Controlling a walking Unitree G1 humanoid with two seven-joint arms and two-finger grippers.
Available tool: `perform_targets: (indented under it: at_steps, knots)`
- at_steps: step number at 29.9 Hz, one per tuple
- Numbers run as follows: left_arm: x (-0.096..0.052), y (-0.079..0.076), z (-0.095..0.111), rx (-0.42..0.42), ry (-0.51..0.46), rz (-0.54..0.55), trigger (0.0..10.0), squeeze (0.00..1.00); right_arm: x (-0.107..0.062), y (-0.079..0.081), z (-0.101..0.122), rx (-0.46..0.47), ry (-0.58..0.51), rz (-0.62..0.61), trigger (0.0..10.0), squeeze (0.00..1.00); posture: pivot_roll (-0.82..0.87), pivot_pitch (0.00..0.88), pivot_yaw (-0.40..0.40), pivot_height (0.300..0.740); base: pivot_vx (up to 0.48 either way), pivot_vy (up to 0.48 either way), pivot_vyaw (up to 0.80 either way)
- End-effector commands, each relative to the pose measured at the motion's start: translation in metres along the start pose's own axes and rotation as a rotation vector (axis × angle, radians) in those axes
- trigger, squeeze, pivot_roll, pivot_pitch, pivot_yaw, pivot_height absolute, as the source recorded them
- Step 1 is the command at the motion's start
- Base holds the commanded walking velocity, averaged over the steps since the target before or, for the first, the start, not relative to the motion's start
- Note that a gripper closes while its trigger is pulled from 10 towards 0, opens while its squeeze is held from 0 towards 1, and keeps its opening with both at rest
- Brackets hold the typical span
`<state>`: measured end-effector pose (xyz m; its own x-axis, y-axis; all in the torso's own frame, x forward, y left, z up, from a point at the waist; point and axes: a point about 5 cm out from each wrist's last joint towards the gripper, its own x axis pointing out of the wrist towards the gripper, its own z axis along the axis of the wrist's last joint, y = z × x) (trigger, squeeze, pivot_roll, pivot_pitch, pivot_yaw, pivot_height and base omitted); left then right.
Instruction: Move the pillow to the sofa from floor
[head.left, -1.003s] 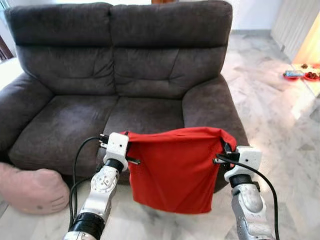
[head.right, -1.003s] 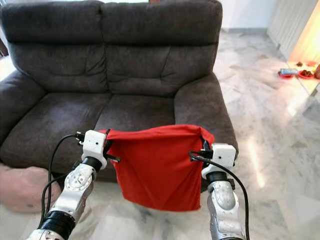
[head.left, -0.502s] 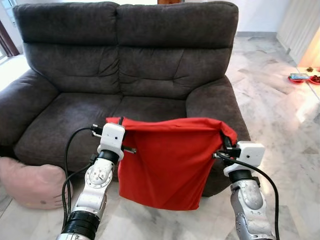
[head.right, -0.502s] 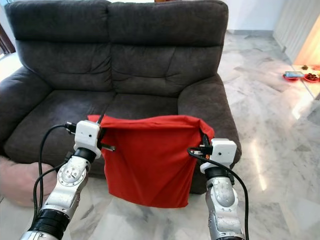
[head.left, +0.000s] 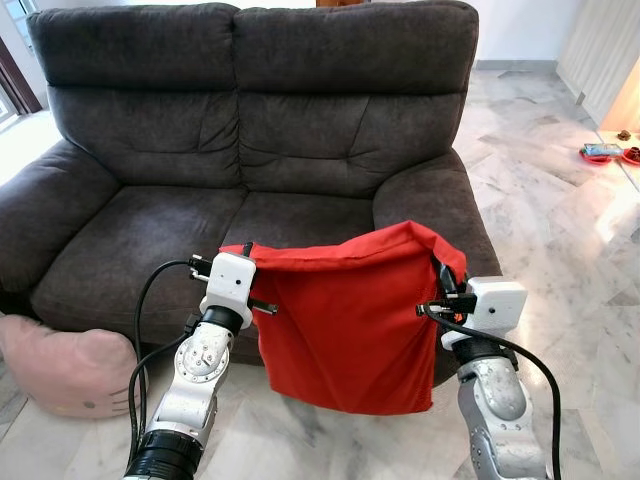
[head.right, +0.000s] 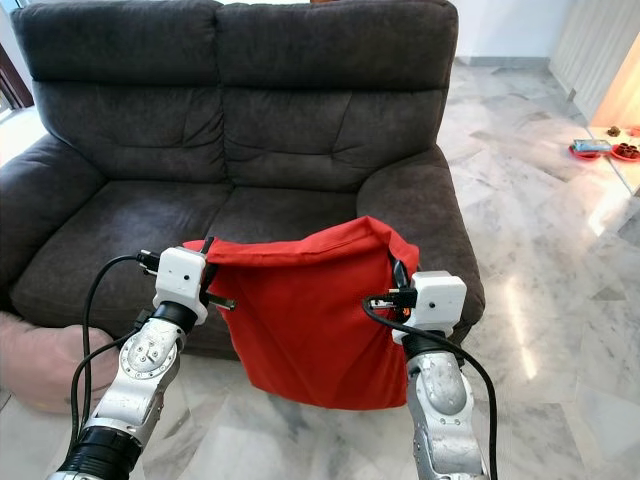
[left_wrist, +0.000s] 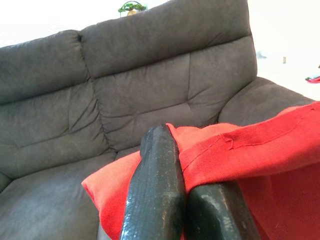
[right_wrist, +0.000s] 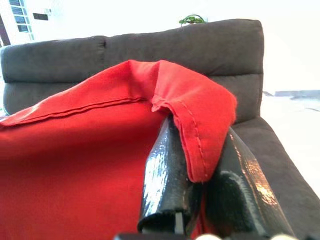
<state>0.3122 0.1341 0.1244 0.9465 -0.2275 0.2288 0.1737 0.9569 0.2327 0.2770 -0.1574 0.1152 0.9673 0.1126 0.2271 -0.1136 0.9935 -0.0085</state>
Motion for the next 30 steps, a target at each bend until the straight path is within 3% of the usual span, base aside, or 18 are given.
perform_targets:
  at_steps: [1,12,20,30]
  knots:
    - [0.008,0.003,0.024,0.024,-0.107,0.007,10.0,0.00,0.007,0.006,0.017,-0.016,-0.074,0.036,10.0,0.00,-0.04,0.016,0.043,0.740,0.000,0.000,0.00]
    - [0.009,0.010,0.038,0.061,-0.164,0.041,10.0,0.00,0.010,0.003,0.039,-0.034,-0.143,0.025,10.0,0.00,-0.04,0.009,0.044,0.740,0.000,0.000,0.00]
    - [0.013,0.015,0.060,0.088,-0.236,0.062,10.0,0.00,0.020,0.002,0.067,-0.039,-0.246,0.008,10.0,0.00,-0.04,0.017,0.043,0.740,0.000,0.000,0.00]
    - [0.020,0.020,0.079,0.103,-0.296,0.082,10.0,0.00,0.026,0.005,0.084,-0.032,-0.297,0.014,10.0,0.00,-0.04,0.016,0.046,0.740,0.254,0.000,0.00]
